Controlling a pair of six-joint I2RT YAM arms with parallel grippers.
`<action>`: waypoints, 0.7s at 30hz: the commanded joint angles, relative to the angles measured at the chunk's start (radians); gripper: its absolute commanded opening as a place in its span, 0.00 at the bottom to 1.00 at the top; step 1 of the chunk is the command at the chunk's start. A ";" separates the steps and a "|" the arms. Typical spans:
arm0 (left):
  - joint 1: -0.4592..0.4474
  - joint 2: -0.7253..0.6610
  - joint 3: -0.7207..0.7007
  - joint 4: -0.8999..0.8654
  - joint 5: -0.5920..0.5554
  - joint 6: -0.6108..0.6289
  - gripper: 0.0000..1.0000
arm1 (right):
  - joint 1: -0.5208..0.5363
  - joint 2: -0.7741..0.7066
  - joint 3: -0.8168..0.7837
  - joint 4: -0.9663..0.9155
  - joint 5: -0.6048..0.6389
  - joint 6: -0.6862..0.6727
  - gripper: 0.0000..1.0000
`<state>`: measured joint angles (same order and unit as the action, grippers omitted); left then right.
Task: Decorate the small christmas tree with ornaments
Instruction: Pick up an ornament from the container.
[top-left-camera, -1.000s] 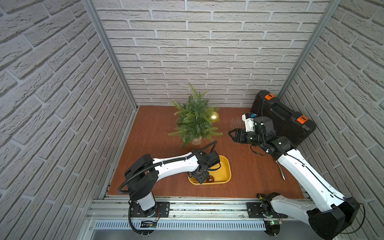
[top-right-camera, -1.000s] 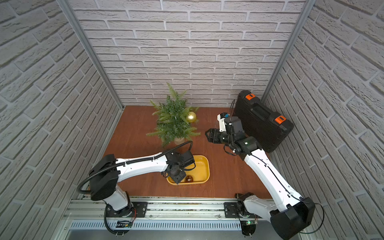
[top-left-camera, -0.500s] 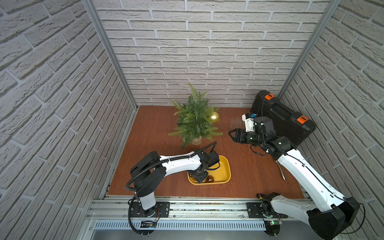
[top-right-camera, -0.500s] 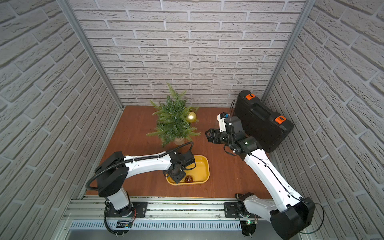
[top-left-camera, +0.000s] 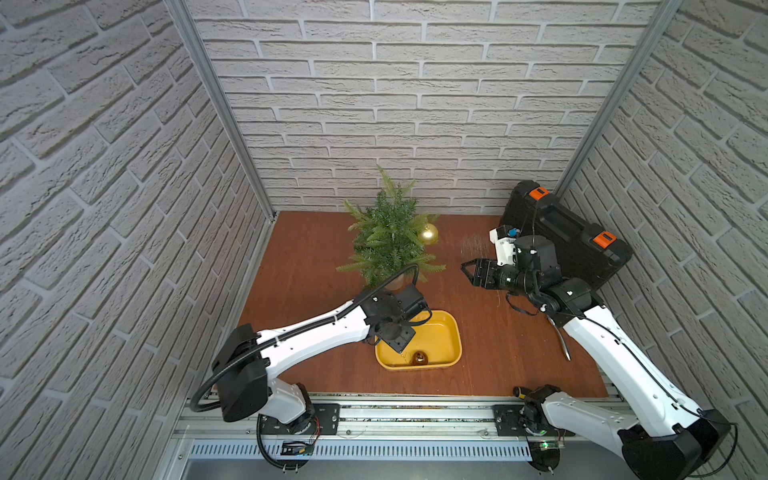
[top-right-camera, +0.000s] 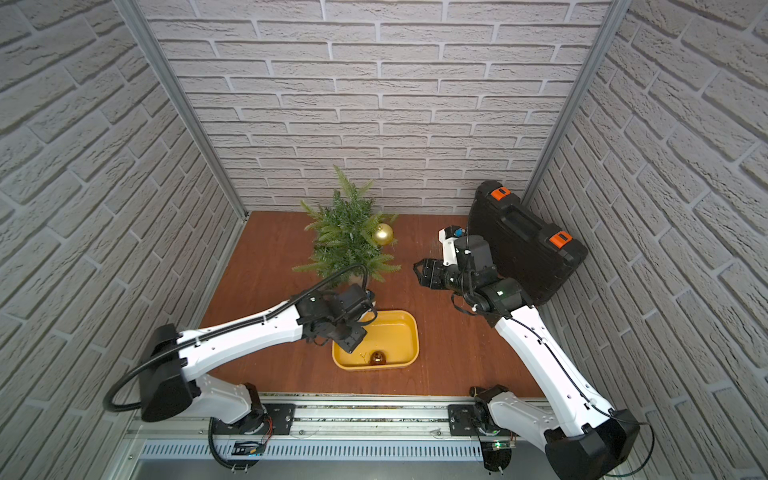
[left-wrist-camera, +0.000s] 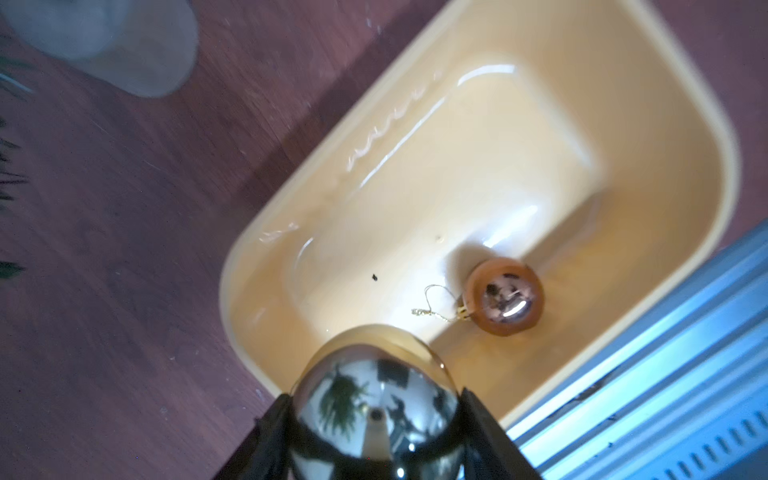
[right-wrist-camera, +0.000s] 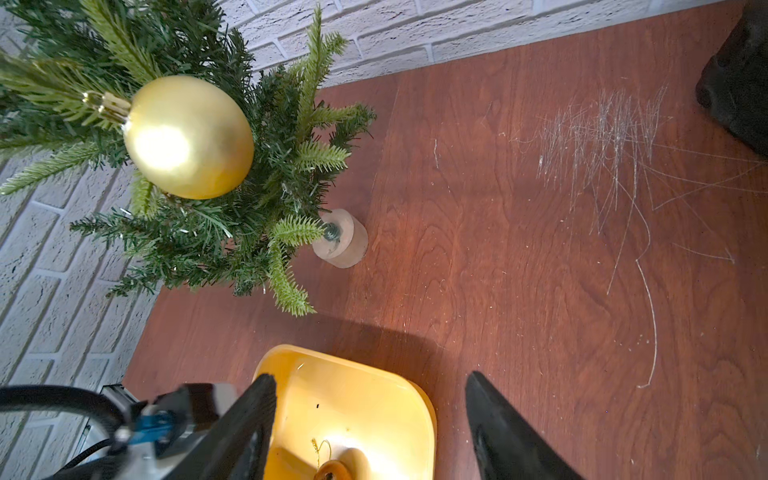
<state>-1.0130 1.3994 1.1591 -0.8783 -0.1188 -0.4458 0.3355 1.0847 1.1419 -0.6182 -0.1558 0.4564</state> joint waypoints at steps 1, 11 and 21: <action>0.045 -0.103 0.024 0.039 0.034 0.002 0.56 | -0.006 -0.019 0.007 0.008 -0.001 -0.001 0.72; 0.344 -0.361 0.050 0.215 0.353 -0.071 0.53 | -0.006 0.001 0.046 -0.021 -0.032 -0.008 0.71; 0.463 -0.292 0.323 0.174 0.500 -0.023 0.53 | -0.006 0.017 0.065 -0.026 -0.047 -0.010 0.71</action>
<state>-0.5713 1.0931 1.4059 -0.7258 0.3077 -0.4927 0.3355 1.0985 1.1820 -0.6479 -0.1879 0.4561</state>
